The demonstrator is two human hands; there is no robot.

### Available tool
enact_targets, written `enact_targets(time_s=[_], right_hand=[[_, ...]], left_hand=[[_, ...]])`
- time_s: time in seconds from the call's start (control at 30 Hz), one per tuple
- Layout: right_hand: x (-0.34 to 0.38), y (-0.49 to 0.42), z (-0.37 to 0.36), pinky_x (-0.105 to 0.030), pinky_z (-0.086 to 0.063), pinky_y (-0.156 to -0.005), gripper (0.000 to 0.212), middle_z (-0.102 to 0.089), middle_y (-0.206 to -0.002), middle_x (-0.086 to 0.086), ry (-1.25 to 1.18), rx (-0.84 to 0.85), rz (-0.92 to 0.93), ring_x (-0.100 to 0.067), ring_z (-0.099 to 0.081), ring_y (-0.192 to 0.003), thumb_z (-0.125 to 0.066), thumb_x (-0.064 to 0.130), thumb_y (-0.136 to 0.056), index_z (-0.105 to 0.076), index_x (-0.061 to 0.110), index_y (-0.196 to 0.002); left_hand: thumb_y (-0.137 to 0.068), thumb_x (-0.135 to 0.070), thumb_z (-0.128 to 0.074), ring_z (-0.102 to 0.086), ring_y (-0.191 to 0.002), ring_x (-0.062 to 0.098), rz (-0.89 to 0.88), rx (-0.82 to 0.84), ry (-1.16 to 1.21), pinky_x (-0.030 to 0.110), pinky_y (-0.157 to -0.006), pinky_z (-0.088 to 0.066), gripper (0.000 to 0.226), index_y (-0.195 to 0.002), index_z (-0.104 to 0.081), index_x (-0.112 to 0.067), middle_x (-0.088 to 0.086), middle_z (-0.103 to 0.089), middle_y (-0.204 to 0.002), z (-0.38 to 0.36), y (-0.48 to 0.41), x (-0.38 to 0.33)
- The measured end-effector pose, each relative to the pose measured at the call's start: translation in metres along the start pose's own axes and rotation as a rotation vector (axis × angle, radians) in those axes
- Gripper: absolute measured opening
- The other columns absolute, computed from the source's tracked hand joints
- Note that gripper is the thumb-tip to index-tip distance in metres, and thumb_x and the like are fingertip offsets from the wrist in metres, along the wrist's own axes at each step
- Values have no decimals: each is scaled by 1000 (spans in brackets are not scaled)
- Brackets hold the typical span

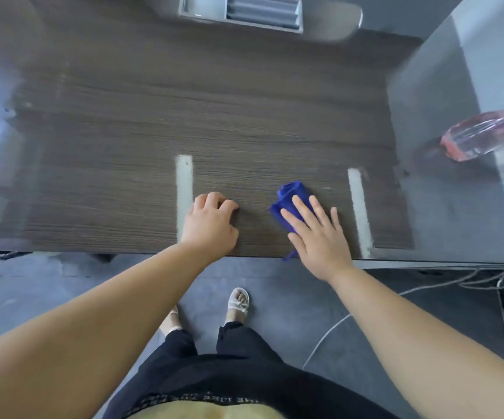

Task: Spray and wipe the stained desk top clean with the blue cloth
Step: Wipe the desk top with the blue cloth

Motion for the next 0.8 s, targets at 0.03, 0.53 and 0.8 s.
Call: enact_targets(time_s=[0.03, 0.53, 0.8], right_hand=[[-26, 7, 1, -63, -28, -106, 48, -28, -154, 0, -14, -6, -129, -31, -24, -142, -28, 40, -97, -39, 28, -143], [-122, 42, 4, -58, -13, -113, 48, -13, -159, 2, -123, 23, -474, -28, -6, -146, -29, 39, -101, -28, 28, -148], [-73, 64, -10, -66, -25, -102, 51, -34, -151, -11, -125, -68, -503, -42, -28, -138, -30, 39, -95, -45, 20, -140]], left_hand=[[-86, -21, -49, -27, -130, 29, 7, -3, -15, 37, -107, -26, 48, -134, -45, -23, 3, -37, -139, -1, 0, -3], [-87, -27, -51, -22, -134, 29, -181, 67, -133, 42, -111, -20, 51, -137, -40, -23, 5, -28, -144, -37, -17, -94], [-83, -29, -55, -17, -135, 33, -172, 34, -207, 51, -114, -12, 59, -139, -36, -24, 7, -23, -147, -49, -15, -97]])
Point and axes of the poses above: each hand's wrist, its own y-axis away from the middle knuckle, its own z-axis out of the back of the hand, x = y × z, the point moved 2 cm from there along -y, towards the middle knuckle
